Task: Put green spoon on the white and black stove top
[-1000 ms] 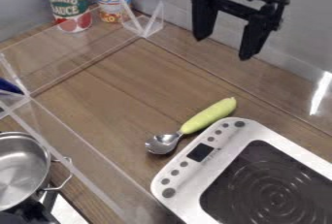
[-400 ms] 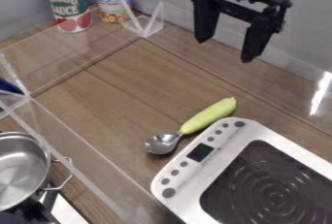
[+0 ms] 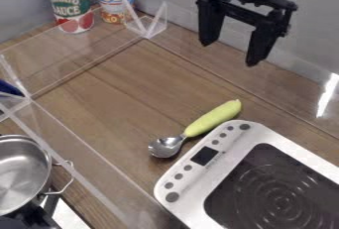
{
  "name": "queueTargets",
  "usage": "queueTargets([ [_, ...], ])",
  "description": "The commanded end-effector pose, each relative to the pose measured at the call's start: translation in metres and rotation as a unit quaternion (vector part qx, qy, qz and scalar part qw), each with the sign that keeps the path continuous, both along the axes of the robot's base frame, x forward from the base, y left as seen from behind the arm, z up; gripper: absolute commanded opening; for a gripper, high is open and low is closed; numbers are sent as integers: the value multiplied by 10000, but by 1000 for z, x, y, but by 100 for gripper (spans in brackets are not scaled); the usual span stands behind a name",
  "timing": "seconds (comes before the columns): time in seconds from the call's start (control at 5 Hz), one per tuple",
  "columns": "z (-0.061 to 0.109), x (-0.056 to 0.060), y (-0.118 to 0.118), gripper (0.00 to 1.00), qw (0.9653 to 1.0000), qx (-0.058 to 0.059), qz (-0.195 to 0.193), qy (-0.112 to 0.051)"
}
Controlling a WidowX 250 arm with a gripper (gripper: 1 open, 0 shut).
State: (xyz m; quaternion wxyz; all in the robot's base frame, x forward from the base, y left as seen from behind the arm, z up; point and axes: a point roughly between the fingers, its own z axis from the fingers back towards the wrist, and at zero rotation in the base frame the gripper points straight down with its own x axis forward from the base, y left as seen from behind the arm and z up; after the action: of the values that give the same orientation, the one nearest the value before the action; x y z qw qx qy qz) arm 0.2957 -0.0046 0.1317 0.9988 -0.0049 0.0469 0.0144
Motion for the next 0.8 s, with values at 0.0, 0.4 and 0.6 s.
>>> queueTargets([
  [0.0,14,8,2,100,9996,46,-15,-280],
  [0.4,18,8,6,100,9995,60,1,-323],
  [0.6,18,4,7,100,9995,50,27,-296],
])
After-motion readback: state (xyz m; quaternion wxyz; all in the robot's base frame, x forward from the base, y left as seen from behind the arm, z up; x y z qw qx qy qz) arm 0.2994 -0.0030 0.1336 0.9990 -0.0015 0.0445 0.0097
